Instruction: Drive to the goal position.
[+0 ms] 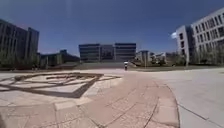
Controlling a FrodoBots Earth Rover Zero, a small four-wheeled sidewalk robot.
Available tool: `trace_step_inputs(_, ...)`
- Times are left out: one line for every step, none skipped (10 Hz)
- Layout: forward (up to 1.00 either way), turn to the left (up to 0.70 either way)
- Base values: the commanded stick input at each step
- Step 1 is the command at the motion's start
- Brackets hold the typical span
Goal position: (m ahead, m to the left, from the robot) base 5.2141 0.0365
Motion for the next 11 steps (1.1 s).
trace_step_inputs(0.64,0.00)
trace_step_inputs(0.64,0.00)
trace_step_inputs(0.64,0.00)
trace_step_inputs(0.64,0.00)
trace_step_inputs(0.64,0.00)
trace_step_inputs(0.64,0.00)
trace_step_inputs(0.64,0.00)
trace_step_inputs(0.64,0.00)
trace_step_inputs(0.64,0.00)
trace_step_inputs(0.64,0.00)
trace_step_inputs(0.64,0.00)
